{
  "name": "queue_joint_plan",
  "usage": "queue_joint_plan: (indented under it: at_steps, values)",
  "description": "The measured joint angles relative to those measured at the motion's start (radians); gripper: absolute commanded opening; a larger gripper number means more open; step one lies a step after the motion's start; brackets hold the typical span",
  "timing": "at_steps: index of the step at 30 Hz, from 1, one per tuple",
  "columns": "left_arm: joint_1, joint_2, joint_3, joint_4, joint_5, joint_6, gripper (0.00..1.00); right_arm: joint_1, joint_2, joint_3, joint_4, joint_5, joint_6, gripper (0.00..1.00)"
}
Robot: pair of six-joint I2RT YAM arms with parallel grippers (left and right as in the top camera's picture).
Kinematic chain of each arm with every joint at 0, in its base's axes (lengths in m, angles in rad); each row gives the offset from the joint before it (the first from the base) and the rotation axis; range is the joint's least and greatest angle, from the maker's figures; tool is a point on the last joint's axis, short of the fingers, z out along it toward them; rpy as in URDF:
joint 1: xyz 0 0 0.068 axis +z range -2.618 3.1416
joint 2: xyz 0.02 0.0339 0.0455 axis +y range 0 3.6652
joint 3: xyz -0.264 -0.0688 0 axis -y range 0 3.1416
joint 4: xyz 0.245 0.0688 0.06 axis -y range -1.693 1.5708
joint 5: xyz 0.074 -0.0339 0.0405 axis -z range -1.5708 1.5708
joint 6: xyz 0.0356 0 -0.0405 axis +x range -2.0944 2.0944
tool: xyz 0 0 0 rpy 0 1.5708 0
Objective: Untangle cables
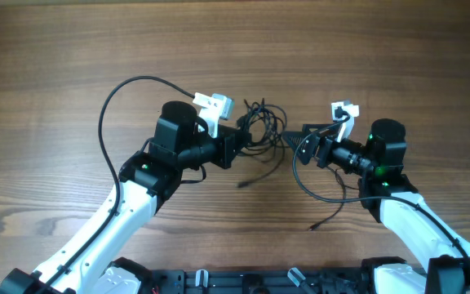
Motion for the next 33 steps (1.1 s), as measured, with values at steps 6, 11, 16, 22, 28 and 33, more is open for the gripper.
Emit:
queue_joint_plan:
  at_steps: [6,11,16,22,28,33]
  values:
    - [0.0,0.0,0.001,0.05,0.123,-0.012,0.04,0.001,0.0,0.0,-0.072,0.089,0.002,0.99]
    - [0.0,0.0,0.001,0.048,0.229,-0.016,0.04,0.005,0.0,0.0,-0.138,0.247,0.061,1.0]
    - [0.0,-0.001,0.001,0.047,0.349,-0.016,0.04,0.011,0.0,0.0,-0.175,0.361,0.109,0.99]
    - [0.001,-0.023,0.001,0.047,0.433,-0.016,0.04,0.006,0.0,0.0,-0.272,0.526,0.195,1.0]
    - [0.045,-0.048,0.001,-0.001,0.455,-0.013,0.04,0.006,0.0,0.0,-0.318,0.626,0.278,1.0]
    - [0.104,-0.05,0.004,-0.127,0.394,0.008,0.04,0.002,0.0,-0.004,-0.158,0.512,0.225,1.0]
